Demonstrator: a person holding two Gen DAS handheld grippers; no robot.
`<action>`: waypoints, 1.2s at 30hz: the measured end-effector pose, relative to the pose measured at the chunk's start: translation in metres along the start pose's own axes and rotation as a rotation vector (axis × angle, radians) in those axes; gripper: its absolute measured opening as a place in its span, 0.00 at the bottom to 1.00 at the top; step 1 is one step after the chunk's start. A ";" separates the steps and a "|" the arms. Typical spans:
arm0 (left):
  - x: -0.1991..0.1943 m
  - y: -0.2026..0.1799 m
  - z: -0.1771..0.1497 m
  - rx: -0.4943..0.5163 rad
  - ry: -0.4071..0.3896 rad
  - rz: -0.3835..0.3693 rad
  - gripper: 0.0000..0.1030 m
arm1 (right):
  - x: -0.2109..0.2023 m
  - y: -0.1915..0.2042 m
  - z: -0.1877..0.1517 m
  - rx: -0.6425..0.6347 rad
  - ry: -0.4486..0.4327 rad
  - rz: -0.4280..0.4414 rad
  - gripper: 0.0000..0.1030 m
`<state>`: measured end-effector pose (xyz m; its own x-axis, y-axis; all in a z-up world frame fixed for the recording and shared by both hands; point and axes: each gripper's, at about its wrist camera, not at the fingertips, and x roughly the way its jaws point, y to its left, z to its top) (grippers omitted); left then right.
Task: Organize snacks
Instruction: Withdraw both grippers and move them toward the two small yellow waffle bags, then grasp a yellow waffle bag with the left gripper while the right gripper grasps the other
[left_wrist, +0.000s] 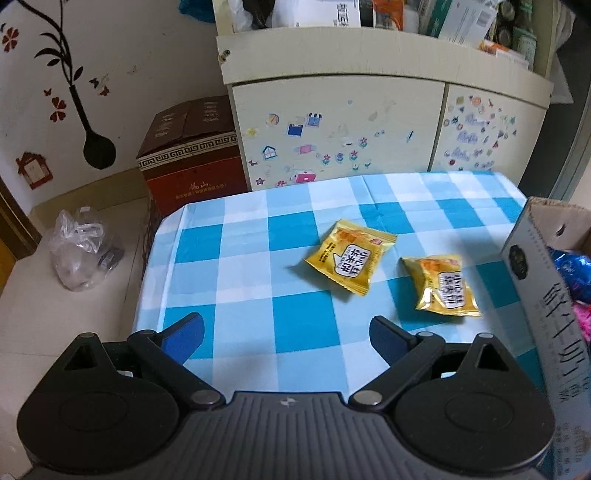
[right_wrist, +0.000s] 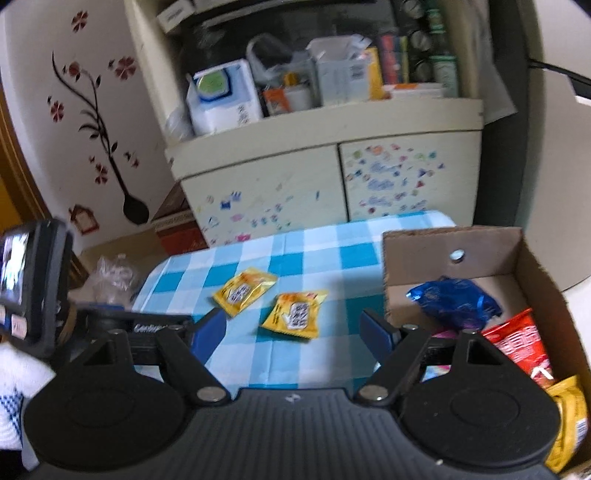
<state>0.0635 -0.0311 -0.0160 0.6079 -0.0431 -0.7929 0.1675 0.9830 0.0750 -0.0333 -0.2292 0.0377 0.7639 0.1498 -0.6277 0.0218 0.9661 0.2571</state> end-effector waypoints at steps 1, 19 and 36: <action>0.003 0.000 0.001 0.003 0.004 0.002 0.96 | 0.004 0.002 -0.002 0.000 0.007 -0.001 0.77; 0.078 -0.016 0.037 0.025 0.081 -0.149 0.96 | 0.083 0.024 -0.021 -0.010 0.075 -0.105 0.77; 0.124 -0.022 0.048 0.038 0.062 -0.146 1.00 | 0.135 0.024 -0.014 0.041 0.065 -0.182 0.77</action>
<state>0.1721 -0.0663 -0.0869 0.5257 -0.1728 -0.8330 0.2806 0.9596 -0.0219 0.0615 -0.1832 -0.0515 0.7020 -0.0121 -0.7121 0.1834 0.9692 0.1642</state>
